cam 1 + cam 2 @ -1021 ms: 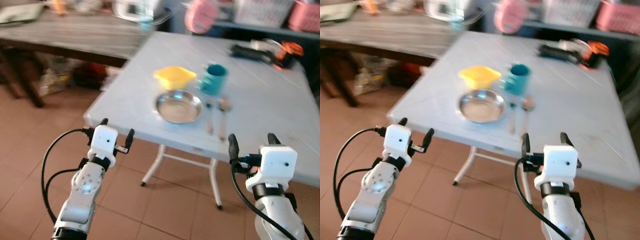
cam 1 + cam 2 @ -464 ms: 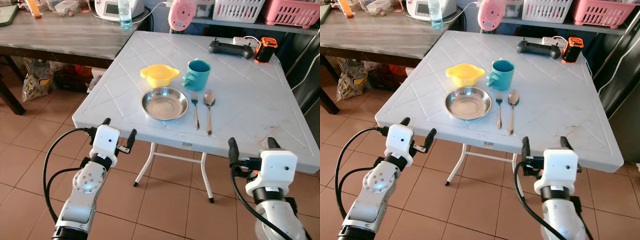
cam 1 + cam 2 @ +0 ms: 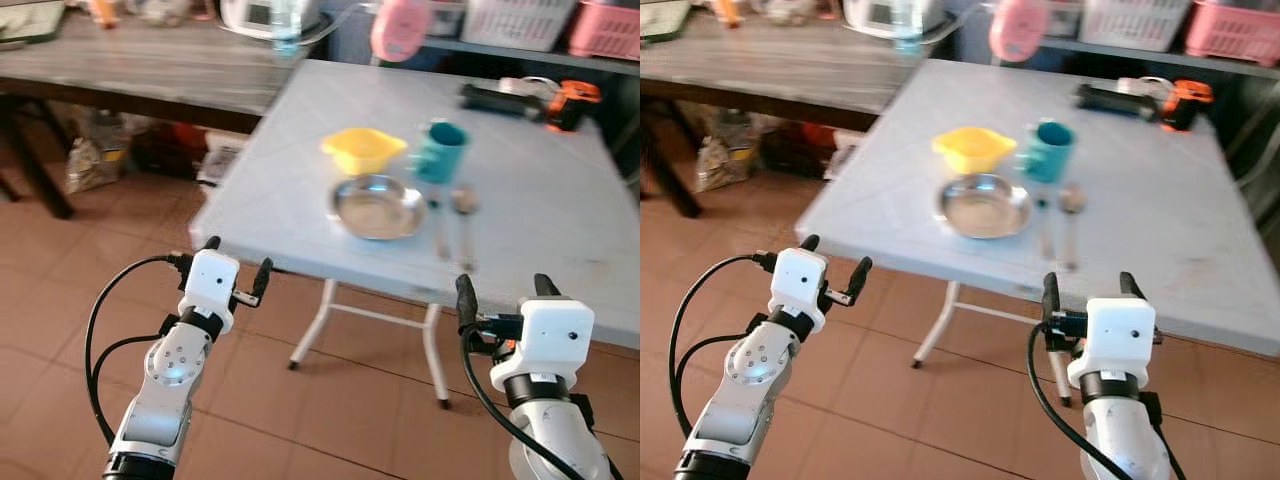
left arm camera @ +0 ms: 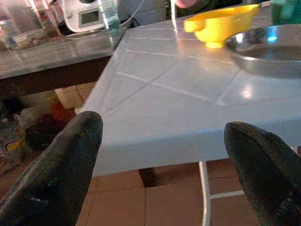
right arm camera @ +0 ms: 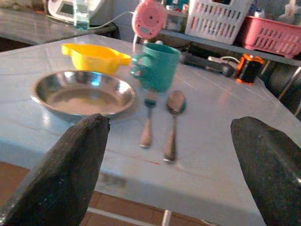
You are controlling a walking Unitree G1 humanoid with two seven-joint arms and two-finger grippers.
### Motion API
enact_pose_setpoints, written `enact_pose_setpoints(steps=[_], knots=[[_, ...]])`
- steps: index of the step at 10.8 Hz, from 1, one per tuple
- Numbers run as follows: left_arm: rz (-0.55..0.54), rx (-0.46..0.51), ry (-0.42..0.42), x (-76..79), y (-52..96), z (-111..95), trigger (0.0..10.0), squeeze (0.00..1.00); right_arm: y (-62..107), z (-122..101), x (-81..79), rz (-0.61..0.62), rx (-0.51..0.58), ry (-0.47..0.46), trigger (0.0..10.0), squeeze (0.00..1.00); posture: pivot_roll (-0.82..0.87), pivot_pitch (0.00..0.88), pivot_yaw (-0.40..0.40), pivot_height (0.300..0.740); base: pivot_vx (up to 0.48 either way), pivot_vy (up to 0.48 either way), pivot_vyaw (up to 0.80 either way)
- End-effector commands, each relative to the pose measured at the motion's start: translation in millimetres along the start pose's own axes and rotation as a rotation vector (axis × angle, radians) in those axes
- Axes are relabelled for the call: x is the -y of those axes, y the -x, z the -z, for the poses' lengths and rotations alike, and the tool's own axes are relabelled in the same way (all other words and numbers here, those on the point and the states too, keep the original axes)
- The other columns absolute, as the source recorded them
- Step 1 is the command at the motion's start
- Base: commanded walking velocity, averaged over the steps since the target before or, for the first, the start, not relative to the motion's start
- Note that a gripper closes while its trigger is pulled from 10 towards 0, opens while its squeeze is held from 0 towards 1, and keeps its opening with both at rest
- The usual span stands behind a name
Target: Setting the table
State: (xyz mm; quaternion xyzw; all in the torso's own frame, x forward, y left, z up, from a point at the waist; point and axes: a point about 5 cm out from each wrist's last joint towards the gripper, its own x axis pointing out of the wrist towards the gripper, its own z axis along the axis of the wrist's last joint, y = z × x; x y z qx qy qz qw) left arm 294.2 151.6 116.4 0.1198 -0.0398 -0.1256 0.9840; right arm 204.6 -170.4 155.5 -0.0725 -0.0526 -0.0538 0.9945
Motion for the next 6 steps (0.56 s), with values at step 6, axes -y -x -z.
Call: enact_pose_setpoints(steps=[6], knots=[[0.017, 0.005, -0.01, -0.6, -3.1, -2.1, 10.0, 0.0, 0.0, -2.2, 2.0, 0.032, 0.01, 0.002, 10.0, 0.0, -0.07, 0.112, 0.028, 0.74, 0.0, 0.371, 0.0]])
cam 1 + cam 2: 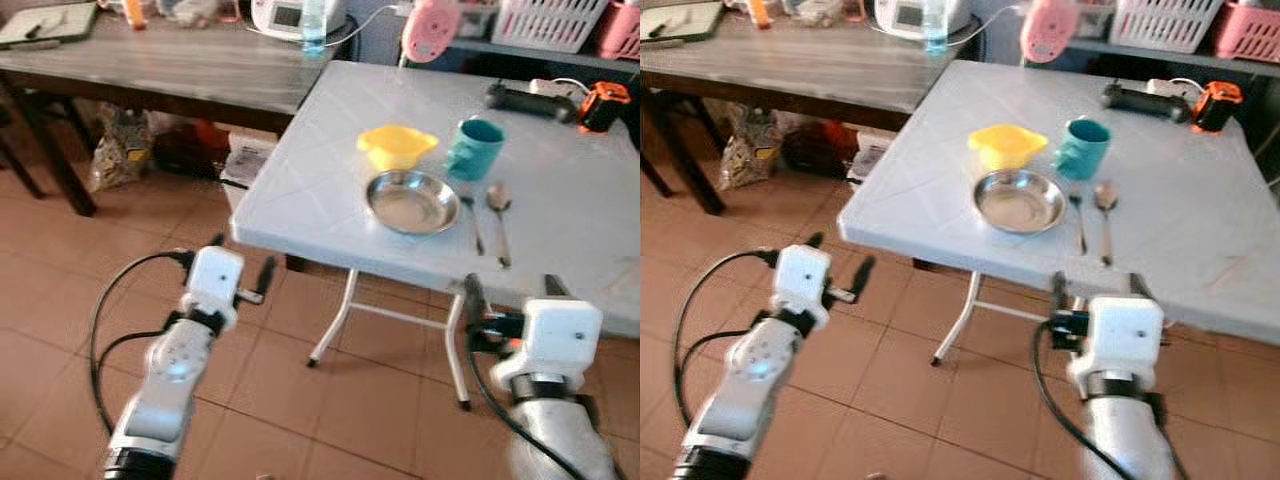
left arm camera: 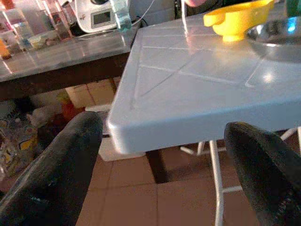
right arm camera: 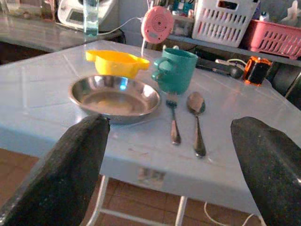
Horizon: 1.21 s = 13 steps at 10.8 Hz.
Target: Setting the table
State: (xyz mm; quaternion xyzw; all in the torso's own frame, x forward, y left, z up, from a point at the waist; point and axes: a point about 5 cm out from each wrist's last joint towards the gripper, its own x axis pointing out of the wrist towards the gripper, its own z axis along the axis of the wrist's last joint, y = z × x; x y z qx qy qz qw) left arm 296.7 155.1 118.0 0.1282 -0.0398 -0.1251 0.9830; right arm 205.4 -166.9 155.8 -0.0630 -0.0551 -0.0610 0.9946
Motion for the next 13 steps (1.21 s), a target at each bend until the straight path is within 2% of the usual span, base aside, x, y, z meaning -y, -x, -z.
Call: enact_pose_setpoints(steps=[1, 4, 7, 10, 13], knots=[[0.02, 0.007, 0.005, 3.6, -1.9, -1.7, 10.0, 0.0, -0.2, -1.6, 5.0, 0.018, 0.008, 0.02, 10.0, 0.0, -0.07, 0.112, 0.032, 0.74, 0.0, 0.45, 0.0], [0.029, 0.008, -0.005, 3.1, -3.6, -1.9, 10.0, 0.0, -0.3, -1.3, 4.2, 0.025, 0.011, 0.018, 10.0, 0.0, -0.07, 0.112, 0.041, 0.74, 0.0, 0.48, 0.0], [0.042, 0.041, -0.016, 6.0, -8.3, -7.0, 10.0, 0.0, 0.3, -1.3, 10.1, 0.078, 0.014, 0.035, 10.0, 0.0, -0.07, 0.111, 0.044, 0.74, 0.0, 0.0, 0.0], [0.066, 0.066, -0.002, 8.5, -12.1, -11.9, 10.0, 0.0, 1.1, -1.3, 11.4, 0.088, 0.016, 0.039, 10.0, 0.0, -0.07, 0.112, 0.046, 0.74, 0.0, 0.0, -0.71], [0.095, 0.07, 0.02, 10.0, -13.9, -12.8, 10.0, 0.0, 1.6, -0.7, 10.2, 0.088, 0.015, 0.039, 10.0, 0.0, -0.07, 0.116, 0.05, 0.74, 0.0, 0.0, 0.0]])
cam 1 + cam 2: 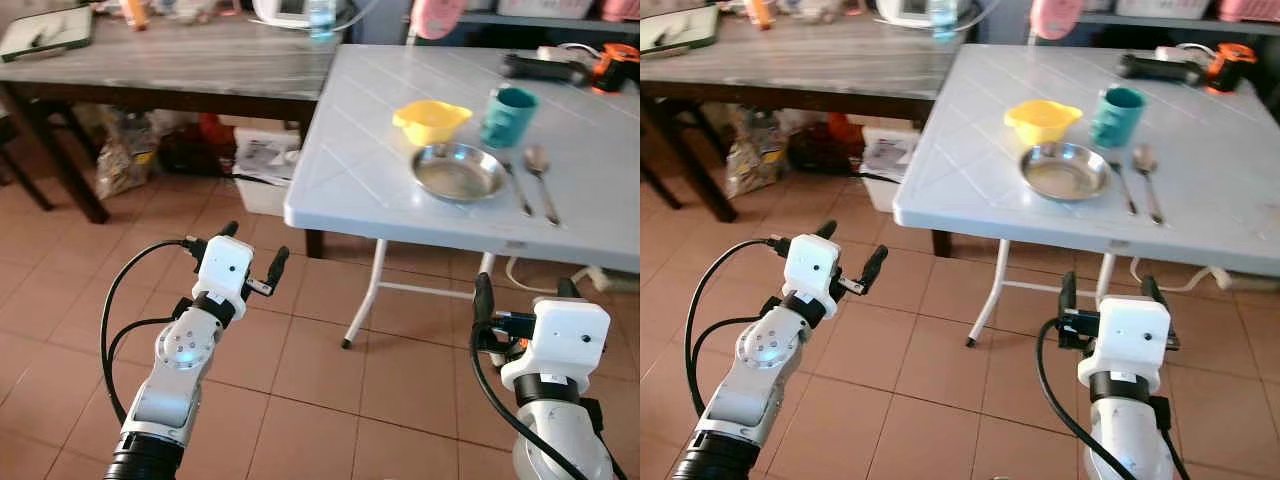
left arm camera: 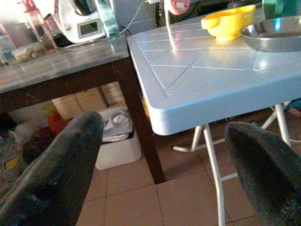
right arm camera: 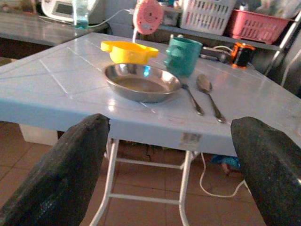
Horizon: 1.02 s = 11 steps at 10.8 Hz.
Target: Setting the table
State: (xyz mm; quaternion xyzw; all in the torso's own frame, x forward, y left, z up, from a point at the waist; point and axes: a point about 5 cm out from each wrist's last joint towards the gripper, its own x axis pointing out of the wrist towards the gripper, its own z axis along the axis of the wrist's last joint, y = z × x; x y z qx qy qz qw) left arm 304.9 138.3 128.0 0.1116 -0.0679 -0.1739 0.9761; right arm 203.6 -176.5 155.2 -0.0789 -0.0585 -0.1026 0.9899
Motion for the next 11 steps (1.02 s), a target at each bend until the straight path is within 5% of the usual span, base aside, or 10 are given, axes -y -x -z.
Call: enact_pose_setpoints(steps=[1, 6, 11], knots=[[0.011, -0.001, -0.003, -1.1, -1.2, -0.2, 10.0, 0.0, 1.1, -2.2, 0.9, 0.007, 0.011, 0.004, 10.0, 0.0, -0.07, 0.115, 0.047, 0.74, 0.0, 0.0, 0.0], [0.066, 0.016, 0.034, 6.1, -2.1, -0.6, 10.0, 0.0, 0.7, -3.6, 3.6, 0.004, 0.017, 0.02, 10.0, 0.0, -0.08, 0.109, 0.037, 0.74, 0.0, 0.0, -0.61], [0.096, 0.022, 0.046, 10.5, -1.4, 0.7, 10.0, 0.0, 1.8, -3.6, 3.6, 0.003, 0.014, 0.025, 10.0, 0.0, -0.08, 0.112, 0.037, 0.74, 0.28, 0.0, -0.16]])
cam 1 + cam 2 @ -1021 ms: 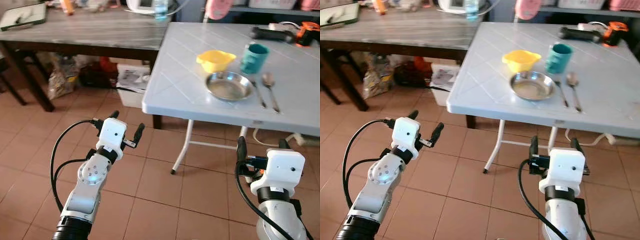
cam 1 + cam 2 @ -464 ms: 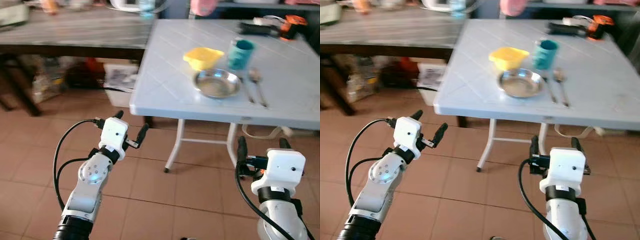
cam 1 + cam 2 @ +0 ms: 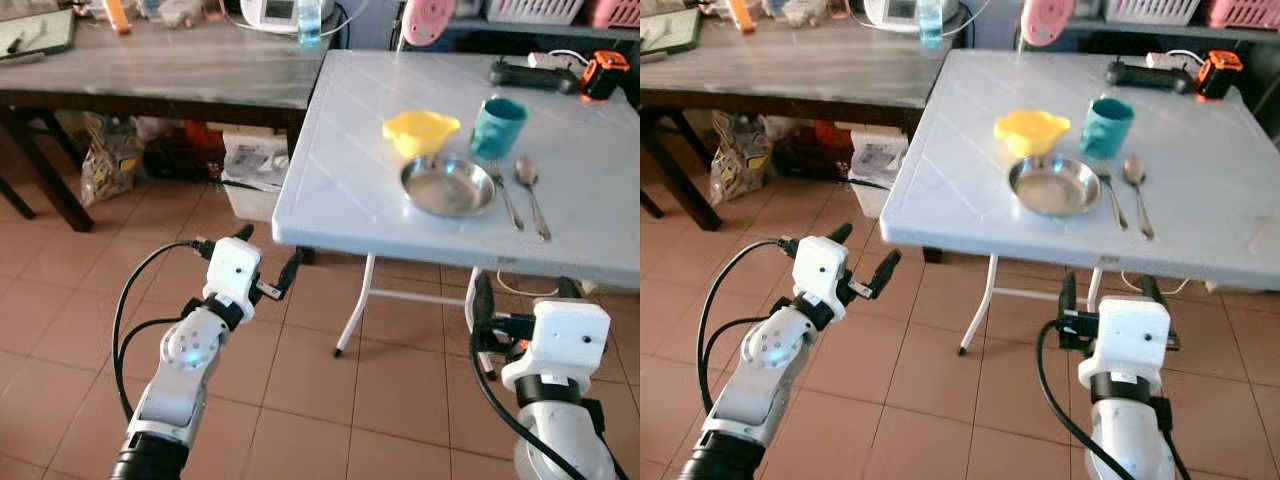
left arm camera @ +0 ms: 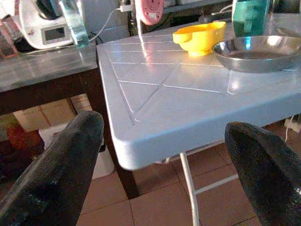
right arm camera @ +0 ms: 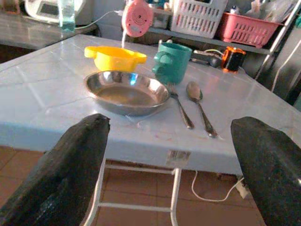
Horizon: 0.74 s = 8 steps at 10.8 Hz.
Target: Setting the table
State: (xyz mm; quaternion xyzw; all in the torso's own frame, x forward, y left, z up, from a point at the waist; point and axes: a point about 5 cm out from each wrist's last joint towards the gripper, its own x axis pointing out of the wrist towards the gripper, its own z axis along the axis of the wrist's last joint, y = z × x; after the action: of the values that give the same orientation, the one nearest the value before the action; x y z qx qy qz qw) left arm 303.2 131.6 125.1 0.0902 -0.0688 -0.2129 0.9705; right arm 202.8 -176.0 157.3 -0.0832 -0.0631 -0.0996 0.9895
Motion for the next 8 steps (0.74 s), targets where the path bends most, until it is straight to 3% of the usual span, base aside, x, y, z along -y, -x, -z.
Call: enact_pose_setpoints(steps=[1, 5, 8], knots=[[0.023, 0.003, 0.001, 3.2, -1.7, -0.3, 10.0, 0.0, 1.1, -1.4, 3.5, 0.008, 0.003, 0.016, 10.0, 0.0, -0.08, 0.113, 0.037, 0.74, 0.296, 0.0, -0.8], [0.039, 0.005, 0.001, 5.0, -1.2, 0.0, 10.0, 0.0, 2.0, -0.3, 1.8, 0.005, 0.0, 0.012, 10.0, 0.0, -0.09, 0.113, 0.04, 0.74, 0.299, 0.0, -0.72], [0.043, 0.005, -0.002, 5.1, -0.9, -0.2, 10.0, 0.0, 2.2, -0.1, 1.2, 0.002, -0.001, 0.01, 10.0, 0.0, -0.08, 0.115, 0.043, 0.74, 0.3, 0.0, 0.0]])
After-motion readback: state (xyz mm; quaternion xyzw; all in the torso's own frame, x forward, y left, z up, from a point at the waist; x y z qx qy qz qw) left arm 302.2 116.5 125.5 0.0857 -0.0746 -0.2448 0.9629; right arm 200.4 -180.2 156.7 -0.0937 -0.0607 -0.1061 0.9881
